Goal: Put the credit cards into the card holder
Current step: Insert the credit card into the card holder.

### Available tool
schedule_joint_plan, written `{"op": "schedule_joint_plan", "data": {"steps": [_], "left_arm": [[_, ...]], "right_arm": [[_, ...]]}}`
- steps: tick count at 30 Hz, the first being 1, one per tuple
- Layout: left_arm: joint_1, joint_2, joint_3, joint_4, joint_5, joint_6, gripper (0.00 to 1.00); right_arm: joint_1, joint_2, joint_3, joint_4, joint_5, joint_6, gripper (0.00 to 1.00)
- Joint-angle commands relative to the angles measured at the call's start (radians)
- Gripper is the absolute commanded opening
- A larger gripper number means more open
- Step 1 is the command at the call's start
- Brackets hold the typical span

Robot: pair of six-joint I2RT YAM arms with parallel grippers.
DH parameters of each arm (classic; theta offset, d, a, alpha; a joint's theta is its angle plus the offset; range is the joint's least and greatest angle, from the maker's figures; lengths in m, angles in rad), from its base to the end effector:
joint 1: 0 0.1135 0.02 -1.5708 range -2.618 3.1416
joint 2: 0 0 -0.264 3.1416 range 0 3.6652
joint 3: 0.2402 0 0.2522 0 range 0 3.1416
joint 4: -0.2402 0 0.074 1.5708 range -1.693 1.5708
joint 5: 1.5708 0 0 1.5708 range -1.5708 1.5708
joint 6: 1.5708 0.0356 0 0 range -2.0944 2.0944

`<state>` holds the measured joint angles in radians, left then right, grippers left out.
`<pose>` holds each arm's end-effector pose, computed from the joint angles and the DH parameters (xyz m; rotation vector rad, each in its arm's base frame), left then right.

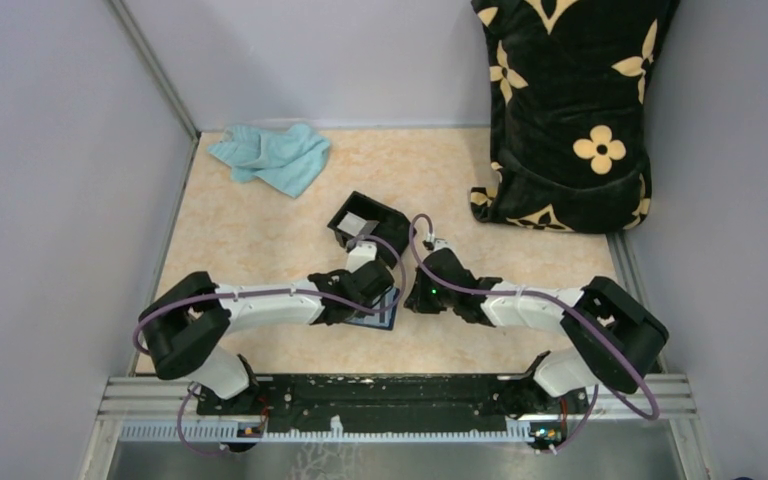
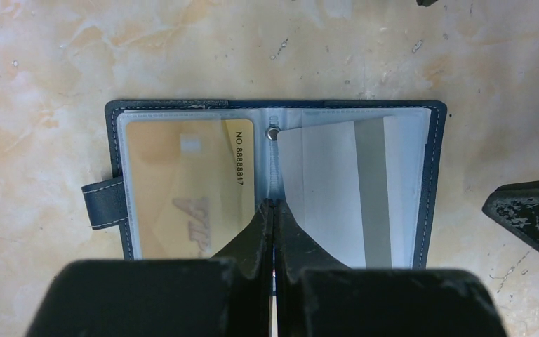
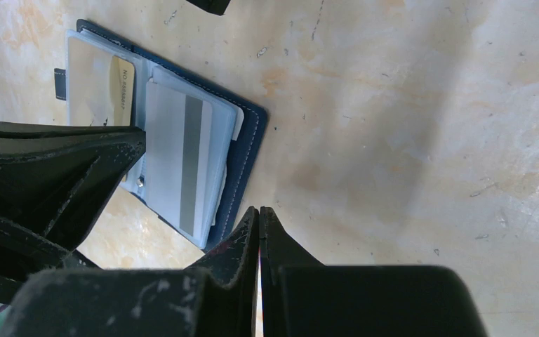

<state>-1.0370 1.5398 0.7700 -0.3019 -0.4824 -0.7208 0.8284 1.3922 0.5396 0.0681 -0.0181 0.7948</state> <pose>0.1567 -0.2326 0.1573 0.2350 2.4532 -0.0967 0.1733 0.1898 0.1509 -0.0515 2.5045 0.7692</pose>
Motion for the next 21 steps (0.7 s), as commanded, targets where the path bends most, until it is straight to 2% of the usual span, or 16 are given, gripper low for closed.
{"op": "schedule_joint_plan", "data": {"steps": [1,21], "left_arm": [[0.002,0.04,0.031,-0.037,0.017,0.018,0.0],[0.002,-0.002,-0.009,0.115,0.052,0.067,0.0]], "right_arm": [[0.006,0.022,0.043,0.068,-0.011,-0.008,0.0],[0.007,0.094,0.053,0.121,-0.036,-0.003,0.0]]}}
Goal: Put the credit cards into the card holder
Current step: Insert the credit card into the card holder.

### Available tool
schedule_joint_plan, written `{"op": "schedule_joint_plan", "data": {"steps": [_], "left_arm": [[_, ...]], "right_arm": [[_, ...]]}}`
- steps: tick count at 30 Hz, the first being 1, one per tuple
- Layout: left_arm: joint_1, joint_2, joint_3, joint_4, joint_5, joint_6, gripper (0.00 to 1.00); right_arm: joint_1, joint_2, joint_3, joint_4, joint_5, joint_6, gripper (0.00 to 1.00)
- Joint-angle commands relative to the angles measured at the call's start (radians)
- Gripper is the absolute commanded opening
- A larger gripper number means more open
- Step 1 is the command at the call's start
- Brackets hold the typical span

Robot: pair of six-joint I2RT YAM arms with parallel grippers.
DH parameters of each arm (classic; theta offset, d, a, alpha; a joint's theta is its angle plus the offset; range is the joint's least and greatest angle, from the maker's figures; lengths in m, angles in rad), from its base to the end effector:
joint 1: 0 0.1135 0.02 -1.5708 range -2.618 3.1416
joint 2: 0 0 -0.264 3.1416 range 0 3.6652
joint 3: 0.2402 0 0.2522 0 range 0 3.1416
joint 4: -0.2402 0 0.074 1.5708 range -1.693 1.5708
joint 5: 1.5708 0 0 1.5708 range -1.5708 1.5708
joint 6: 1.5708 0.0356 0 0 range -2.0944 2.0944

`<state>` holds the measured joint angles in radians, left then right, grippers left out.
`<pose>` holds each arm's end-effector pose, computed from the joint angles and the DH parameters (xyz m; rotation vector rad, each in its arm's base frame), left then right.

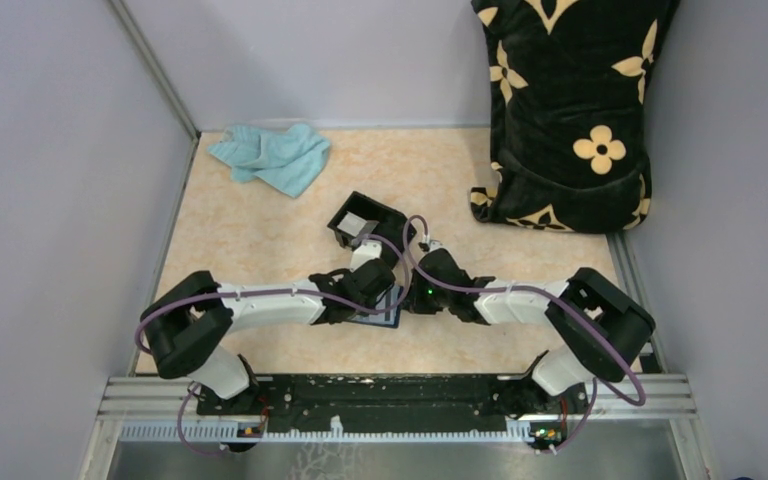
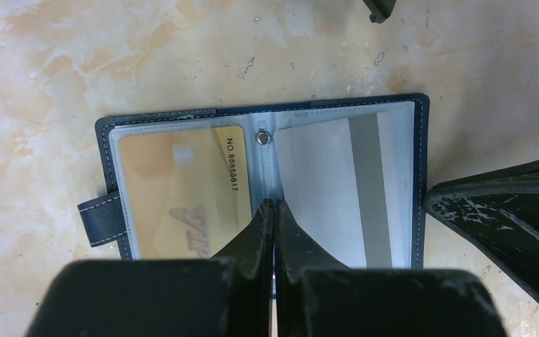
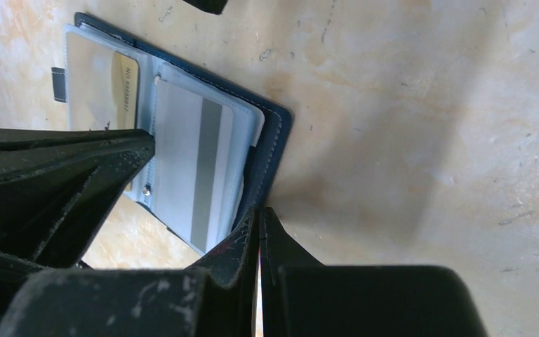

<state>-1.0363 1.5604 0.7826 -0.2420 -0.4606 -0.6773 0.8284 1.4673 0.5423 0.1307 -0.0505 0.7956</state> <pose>0.1610 -0.2409 0.1581 0.2764 2.4289 -0.1466 0.1777 0.1964 0.1384 -0.0675 2.5271 0.7942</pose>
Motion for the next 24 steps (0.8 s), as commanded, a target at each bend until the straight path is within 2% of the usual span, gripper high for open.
{"op": "schedule_joint_plan", "data": {"steps": [1,15,19,24], "left_arm": [[0.001,-0.029,-0.028,0.068,0.039,0.028,0.0],[0.001,-0.064,-0.055,0.163,0.115,0.059,0.0],[0.001,-0.104,-0.039,0.104,0.05,0.029,0.01],[0.001,-0.198,-0.052,0.061,-0.044,-0.011,0.07]], "right_arm": [[0.007,0.023,0.051,0.061,-0.004,-0.004,0.0],[0.004,0.033,0.061,0.04,0.022,-0.011,0.0],[-0.012,0.011,0.048,0.032,0.036,-0.012,0.0],[-0.024,-0.021,0.038,0.021,0.04,-0.013,0.0]]}}
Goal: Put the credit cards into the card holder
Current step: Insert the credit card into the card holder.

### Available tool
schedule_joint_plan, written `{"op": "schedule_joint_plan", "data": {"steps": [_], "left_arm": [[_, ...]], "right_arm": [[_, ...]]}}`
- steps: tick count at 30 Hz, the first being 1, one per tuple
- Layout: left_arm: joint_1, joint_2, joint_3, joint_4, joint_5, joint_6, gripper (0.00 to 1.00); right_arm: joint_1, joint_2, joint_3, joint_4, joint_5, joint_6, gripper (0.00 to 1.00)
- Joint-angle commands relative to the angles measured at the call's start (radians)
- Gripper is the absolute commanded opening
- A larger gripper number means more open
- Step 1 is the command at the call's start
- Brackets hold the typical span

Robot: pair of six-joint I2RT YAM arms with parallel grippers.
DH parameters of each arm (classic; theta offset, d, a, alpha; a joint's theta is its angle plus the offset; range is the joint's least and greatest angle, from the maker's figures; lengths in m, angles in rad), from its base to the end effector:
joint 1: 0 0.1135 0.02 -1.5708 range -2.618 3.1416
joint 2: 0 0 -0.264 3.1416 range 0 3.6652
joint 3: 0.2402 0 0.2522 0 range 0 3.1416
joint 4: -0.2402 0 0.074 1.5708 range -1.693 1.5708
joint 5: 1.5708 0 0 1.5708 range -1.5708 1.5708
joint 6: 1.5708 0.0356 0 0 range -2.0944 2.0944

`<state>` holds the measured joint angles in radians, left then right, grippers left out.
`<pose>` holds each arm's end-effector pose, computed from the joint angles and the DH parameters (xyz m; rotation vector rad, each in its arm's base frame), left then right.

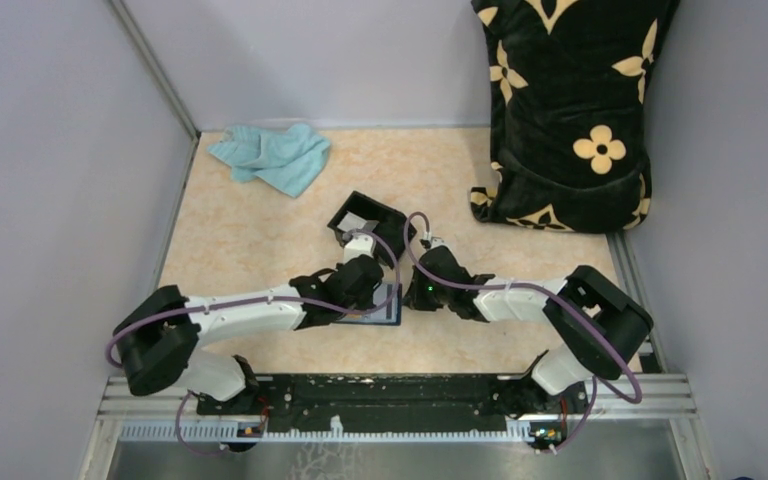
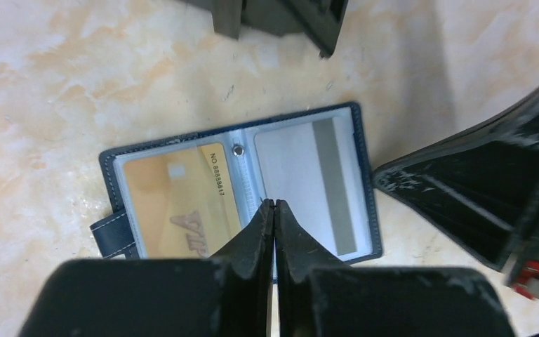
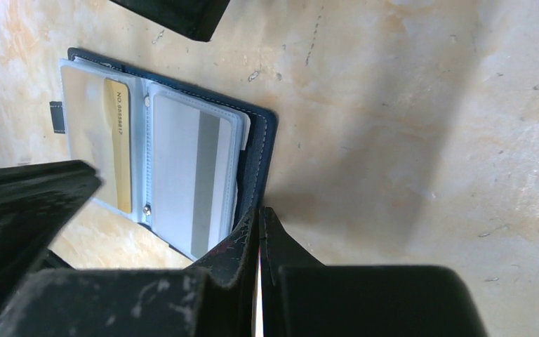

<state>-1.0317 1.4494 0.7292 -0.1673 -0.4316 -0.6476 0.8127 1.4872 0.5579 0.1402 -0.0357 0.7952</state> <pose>0.1559 -0.2317 0.1766 0.2702 2.3545 -0.2796 0.1846 0.1968 0.1384 -0.0405 2.5136 0.7770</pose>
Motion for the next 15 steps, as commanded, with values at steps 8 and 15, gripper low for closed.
{"op": "schedule_joint_plan", "data": {"steps": [8,15], "left_arm": [[-0.004,-0.233,-0.039,-0.141,-0.186,-0.155,0.24],[-0.004,-0.257,-0.106,-0.287,-0.181,-0.348,0.35]], "right_arm": [[-0.009,-0.069,0.009,0.004,0.02,-0.019,0.22],[-0.009,-0.068,0.002,0.021,-0.016,-0.02,0.43]]}}
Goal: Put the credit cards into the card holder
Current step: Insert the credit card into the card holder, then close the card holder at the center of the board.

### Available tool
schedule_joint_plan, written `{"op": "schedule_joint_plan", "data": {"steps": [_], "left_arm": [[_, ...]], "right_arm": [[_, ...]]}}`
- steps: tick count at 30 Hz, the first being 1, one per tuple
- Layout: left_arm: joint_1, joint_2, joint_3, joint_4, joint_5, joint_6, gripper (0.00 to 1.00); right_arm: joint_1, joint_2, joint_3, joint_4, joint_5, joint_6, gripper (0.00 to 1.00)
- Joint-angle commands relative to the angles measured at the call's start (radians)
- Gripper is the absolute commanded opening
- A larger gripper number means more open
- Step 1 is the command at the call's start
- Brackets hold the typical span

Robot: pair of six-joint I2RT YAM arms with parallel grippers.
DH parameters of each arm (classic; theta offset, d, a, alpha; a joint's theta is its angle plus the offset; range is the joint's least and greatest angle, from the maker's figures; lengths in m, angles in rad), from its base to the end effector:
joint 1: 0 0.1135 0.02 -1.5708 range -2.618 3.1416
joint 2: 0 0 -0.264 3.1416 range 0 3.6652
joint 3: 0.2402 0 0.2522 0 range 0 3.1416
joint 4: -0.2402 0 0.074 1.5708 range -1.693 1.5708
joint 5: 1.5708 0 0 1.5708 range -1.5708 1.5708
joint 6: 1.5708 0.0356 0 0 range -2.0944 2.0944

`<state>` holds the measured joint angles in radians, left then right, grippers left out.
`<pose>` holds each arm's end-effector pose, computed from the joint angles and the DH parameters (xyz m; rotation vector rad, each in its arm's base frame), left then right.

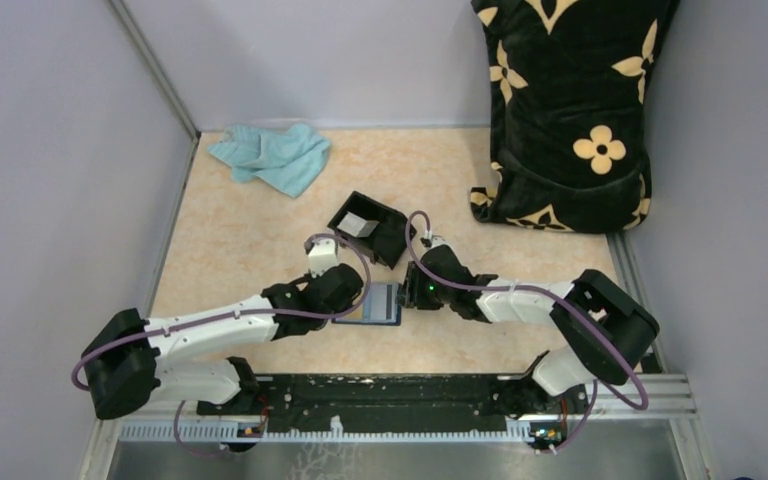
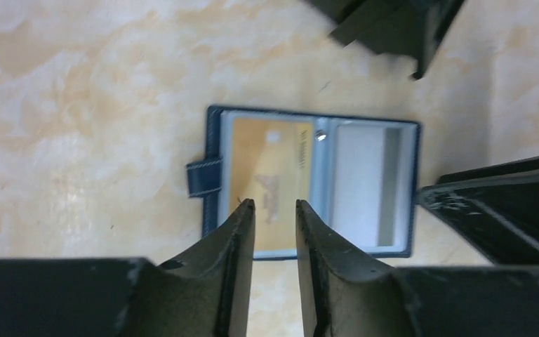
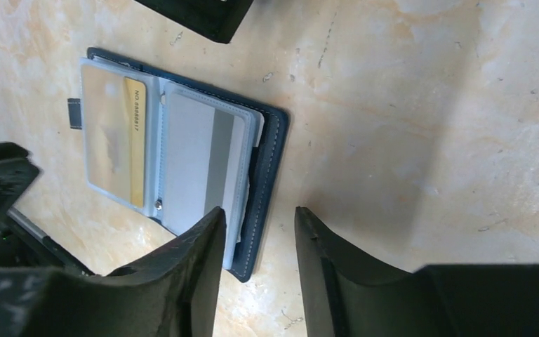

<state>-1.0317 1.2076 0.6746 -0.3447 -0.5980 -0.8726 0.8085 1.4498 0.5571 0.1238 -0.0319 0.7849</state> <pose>0.1372 -0.1903 0.2079 -0.0711 2.2720 -0.2608 0.1838 0.1941 0.1462 -0.0462 2.4902 0.7827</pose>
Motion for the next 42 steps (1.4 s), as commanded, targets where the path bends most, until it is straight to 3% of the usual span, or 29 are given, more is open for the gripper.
{"op": "schedule_joint_plan", "data": {"steps": [1,10,20,33,42], "left_arm": [[-0.004,-0.018,-0.065,-0.109,-0.008,-0.138,0.37],[-0.004,-0.064,-0.155,-0.052,0.003,-0.176,0.43],[-0.004,0.02,-0.174,-0.022,0.023,-0.183,0.43],[-0.004,0.074,-0.215,0.052,0.063,-0.181,0.29],[-0.004,0.102,-0.228,0.073,0.095,-0.175,0.23]], "right_arm": [[-0.005,-0.03,-0.003,0.046,-0.027,-0.006,0.45],[-0.005,-0.005,-0.018,0.103,-0.071,0.019,0.47],[-0.003,0.026,-0.066,0.174,-0.09,0.062,0.47],[0.016,0.094,-0.148,0.334,-0.124,0.117,0.47],[0.037,0.042,-0.155,0.409,-0.153,0.131,0.47]]}}
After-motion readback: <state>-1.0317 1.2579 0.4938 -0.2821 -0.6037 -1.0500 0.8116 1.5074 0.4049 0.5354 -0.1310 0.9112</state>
